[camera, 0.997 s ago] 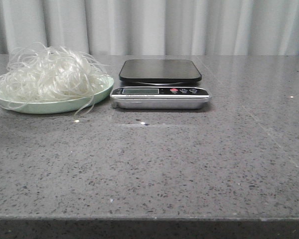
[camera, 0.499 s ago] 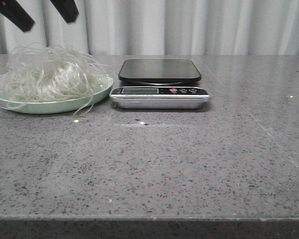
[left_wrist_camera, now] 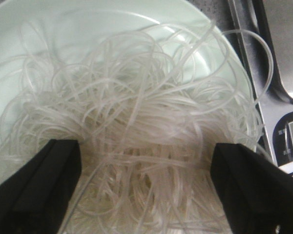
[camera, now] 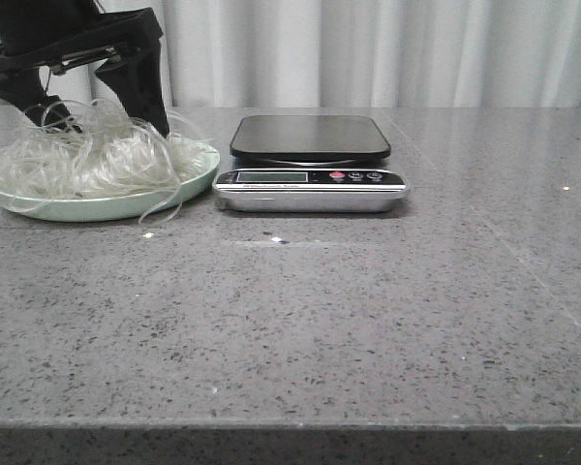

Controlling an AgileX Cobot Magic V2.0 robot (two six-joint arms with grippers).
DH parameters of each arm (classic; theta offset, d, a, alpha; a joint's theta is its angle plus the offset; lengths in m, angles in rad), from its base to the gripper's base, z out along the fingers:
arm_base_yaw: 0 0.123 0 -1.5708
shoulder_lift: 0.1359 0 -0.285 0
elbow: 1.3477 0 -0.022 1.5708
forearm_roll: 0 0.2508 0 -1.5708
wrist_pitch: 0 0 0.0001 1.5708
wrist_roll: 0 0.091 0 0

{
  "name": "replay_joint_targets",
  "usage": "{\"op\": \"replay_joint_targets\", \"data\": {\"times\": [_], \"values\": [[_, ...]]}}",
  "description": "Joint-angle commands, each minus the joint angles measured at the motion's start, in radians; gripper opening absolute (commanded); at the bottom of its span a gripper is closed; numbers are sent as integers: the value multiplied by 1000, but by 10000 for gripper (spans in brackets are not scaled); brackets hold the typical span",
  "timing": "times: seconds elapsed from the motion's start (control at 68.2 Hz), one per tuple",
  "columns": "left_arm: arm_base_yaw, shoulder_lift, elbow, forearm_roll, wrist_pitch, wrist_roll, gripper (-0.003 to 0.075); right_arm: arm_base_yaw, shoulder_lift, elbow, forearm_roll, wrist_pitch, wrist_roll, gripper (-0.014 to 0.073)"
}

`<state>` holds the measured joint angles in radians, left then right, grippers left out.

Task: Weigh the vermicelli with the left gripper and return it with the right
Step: 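Lower the left gripper into the vermicelli and close on it, then lift the vermicelli with the left gripper and carry it onto the scale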

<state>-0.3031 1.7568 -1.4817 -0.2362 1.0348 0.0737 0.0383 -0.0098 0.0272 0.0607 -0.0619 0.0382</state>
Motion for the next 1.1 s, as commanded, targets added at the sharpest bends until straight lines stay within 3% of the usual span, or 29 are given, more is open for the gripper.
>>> {"op": "replay_joint_targets", "data": {"times": [0.0,0.015,0.029,0.044,0.059,0.073,0.088,0.103,0.191,0.308,0.601,0.865,1.085], "values": [[-8,-27,-16,4,52,-6,431,-4,-17,-7,-11,-82,-1,157],[-8,-27,-16,4,58,5,358,-4,-17,-7,-11,-82,-1,157],[-8,-27,-16,4,58,5,358,-4,-17,-7,-11,-82,-1,157],[-8,-27,-16,4,63,14,274,-4,-17,-7,-11,-82,-1,157],[-8,-27,-16,4,63,14,274,-4,-17,-7,-11,-82,-1,157],[-8,-27,-16,4,66,24,182,-4,-17,-7,-11,-82,-1,157],[-8,-27,-16,4,66,24,182,-4,-17,-7,-11,-82,-1,157],[-8,-27,-18,4,67,32,100,-4,-17,-7,-11,-82,-1,157],[-8,-27,-46,4,89,37,167,-4,-17,-7,-11,-82,-1,157],[-8,-27,-156,-3,121,37,122,-4,-17,-7,-11,-82,-1,157],[-42,-27,-461,-154,112,37,127,-4,-17,-7,-11,-82,-1,157],[-179,24,-491,-167,-90,24,127,-3,-18,-7,-11,-82,-1,157],[-235,138,-491,-167,-118,22,147,-3,-18,-7,-11,-82,-1,157]]}}
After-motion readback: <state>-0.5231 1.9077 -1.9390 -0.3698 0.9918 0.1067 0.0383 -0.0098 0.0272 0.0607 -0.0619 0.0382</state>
